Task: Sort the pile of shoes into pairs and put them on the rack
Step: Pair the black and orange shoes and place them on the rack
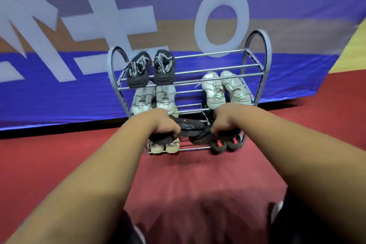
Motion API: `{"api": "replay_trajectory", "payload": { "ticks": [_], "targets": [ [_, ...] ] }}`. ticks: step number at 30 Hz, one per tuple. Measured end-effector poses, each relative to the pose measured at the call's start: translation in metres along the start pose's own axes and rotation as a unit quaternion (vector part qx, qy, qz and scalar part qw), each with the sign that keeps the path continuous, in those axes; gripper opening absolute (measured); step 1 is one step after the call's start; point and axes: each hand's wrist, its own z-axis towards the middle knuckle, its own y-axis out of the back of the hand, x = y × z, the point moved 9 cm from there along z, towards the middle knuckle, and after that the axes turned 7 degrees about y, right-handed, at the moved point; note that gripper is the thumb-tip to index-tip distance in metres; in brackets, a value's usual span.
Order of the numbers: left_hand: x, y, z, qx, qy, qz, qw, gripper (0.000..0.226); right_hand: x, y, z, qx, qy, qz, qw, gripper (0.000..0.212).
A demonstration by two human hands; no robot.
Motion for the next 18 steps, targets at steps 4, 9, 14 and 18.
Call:
{"api": "replay_trajectory", "payload": {
  "ticks": [4,9,14,18],
  "targets": [
    [0.008,0.046,-0.032,-0.066,-0.006,-0.096,0.993,0.028,0.014,0.053,-0.023,-0.101,0.043,0.027,0.994,0.043],
    [0.005,0.064,-0.06,-0.106,-0.027,-0.164,0.98,0.02,0.001,0.07,-0.04,-0.208,0.042,0.131,0.969,0.055],
    [0.003,0.075,-0.076,-0.13,-0.056,-0.239,0.961,0.019,-0.003,0.091,-0.062,-0.296,0.031,0.179,0.938,0.05],
    [-0.006,0.089,-0.084,-0.174,-0.075,-0.294,0.937,0.019,-0.014,0.104,-0.071,-0.339,0.028,0.236,0.91,0.053]
  ]
}}
